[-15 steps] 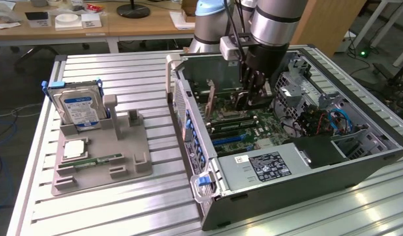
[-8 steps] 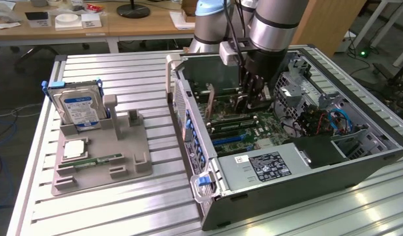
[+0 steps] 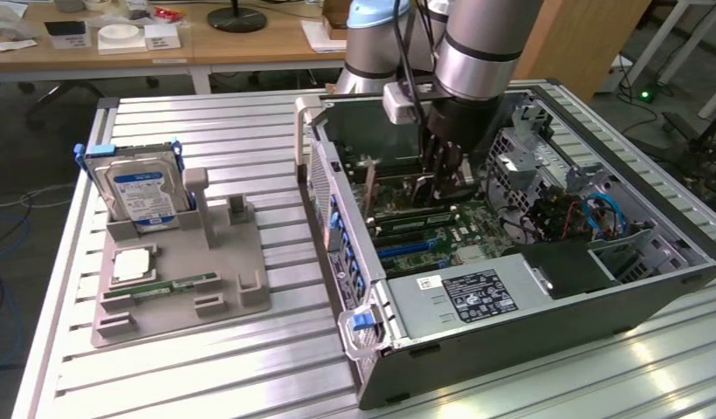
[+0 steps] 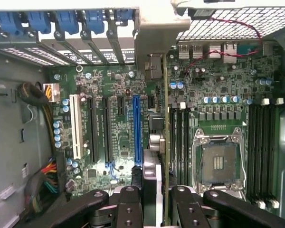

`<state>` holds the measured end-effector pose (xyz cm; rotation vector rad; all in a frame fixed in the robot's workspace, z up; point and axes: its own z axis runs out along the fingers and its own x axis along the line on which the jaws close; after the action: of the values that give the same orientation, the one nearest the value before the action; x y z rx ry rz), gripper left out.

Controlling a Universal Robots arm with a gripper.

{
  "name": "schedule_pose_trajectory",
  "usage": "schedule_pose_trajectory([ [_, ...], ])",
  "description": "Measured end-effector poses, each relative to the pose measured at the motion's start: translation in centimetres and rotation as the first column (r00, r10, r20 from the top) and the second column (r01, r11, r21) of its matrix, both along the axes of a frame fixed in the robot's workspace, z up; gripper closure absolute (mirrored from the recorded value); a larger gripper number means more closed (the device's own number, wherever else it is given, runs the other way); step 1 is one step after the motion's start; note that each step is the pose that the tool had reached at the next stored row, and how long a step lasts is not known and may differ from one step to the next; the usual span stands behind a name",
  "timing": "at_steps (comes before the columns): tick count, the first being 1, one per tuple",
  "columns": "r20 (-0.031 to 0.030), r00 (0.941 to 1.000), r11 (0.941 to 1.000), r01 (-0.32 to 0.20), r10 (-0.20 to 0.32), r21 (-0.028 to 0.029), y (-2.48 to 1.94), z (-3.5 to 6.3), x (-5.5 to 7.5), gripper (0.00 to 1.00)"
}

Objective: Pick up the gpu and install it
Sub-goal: 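Insert the gpu into the slot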

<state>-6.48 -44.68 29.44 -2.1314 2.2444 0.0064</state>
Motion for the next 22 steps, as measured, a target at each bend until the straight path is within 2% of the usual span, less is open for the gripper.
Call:
schedule_pose_trajectory([
  [3, 0.0000, 1.0000, 1.0000, 0.001, -0.001, -0.0024, 0.00, -0.41, 0.0, 0.72],
  [6, 0.0000, 1.0000, 0.9999, 0.003, -0.003, -0.0127, 0.00, -0.71, 0.0, 0.72],
  [8, -0.0001, 1.0000, 0.9999, 0.004, -0.004, -0.0158, 0.00, -0.94, 0.0, 0.72],
  [17, 0.0000, 1.0000, 0.9998, 0.009, -0.009, -0.0154, -0.01, -1.73, -0.3, 0.72],
  [22, 0.0000, 0.9999, 0.9998, 0.012, -0.012, -0.0153, -0.30, -2.06, -0.3, 0.72],
])
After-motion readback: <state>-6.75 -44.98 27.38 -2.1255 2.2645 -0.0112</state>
